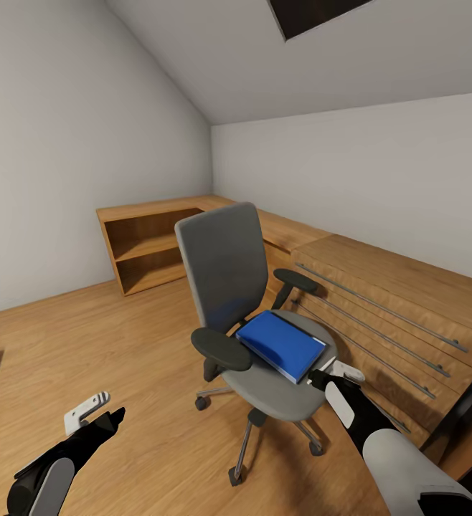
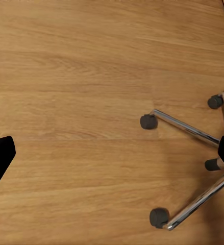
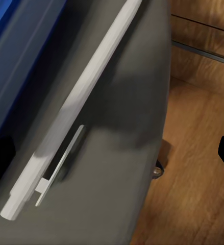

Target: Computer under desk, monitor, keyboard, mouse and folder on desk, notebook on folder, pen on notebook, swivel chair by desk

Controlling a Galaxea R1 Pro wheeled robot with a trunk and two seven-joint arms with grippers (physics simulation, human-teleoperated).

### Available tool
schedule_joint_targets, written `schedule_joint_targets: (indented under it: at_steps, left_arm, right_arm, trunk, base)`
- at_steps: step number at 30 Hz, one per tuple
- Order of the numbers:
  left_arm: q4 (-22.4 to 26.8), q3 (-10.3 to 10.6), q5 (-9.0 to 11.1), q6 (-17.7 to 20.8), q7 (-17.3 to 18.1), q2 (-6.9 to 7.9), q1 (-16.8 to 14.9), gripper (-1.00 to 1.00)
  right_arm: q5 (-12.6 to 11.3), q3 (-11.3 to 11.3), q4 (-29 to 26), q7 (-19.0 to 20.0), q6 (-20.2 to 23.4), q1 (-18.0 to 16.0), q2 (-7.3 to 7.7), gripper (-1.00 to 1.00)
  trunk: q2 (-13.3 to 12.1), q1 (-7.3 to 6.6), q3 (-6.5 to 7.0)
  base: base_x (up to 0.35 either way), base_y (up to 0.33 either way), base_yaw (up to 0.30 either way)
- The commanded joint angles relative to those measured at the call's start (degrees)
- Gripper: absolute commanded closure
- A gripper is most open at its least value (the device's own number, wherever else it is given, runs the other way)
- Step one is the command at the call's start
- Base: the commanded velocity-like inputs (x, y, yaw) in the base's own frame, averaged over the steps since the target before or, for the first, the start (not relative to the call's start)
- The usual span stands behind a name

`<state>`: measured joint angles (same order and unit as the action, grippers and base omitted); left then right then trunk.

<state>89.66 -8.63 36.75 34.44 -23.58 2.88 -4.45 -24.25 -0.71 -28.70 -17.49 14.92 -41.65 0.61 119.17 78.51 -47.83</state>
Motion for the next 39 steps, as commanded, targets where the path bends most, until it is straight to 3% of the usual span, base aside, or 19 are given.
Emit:
schedule_joint_targets:
  at_steps: [1,28,33,39]
  left_arm:
    - [0.08,0.02,0.60,0.17,-0.49,0.02,-0.03,-1.00]
    - [-0.15,0.19,0.68,0.20,-0.59,-0.15,-0.03,-1.00]
    - [-0.10,0.19,0.64,0.01,-0.59,-0.16,-0.03,-1.00]
    - [-0.02,0.19,0.64,0.00,-0.59,-0.16,-0.03,-1.00]
  right_arm:
    - [-0.35,0.00,-0.13,-0.26,0.28,-0.01,0.00,-1.00]
    - [-0.35,0.00,-0.21,-0.26,0.28,-0.01,0.15,-1.00]
    - [-0.33,0.00,-0.22,-0.26,0.31,-0.01,0.17,-1.00]
    - [-0.29,0.00,-0.22,-0.26,0.30,-0.01,0.18,-1.00]
  trunk:
    - [0.03,-0.01,-0.06]
    - [0.03,-0.01,-0.06]
    - [2.03,1.09,-0.95]
    - [2.03,1.09,-0.95]
  base:
    - [0.005,0.000,0.000]
    - [0.025,0.000,0.000]
    - [0.000,0.000,0.000]
    - [0.000,0.000,0.000]
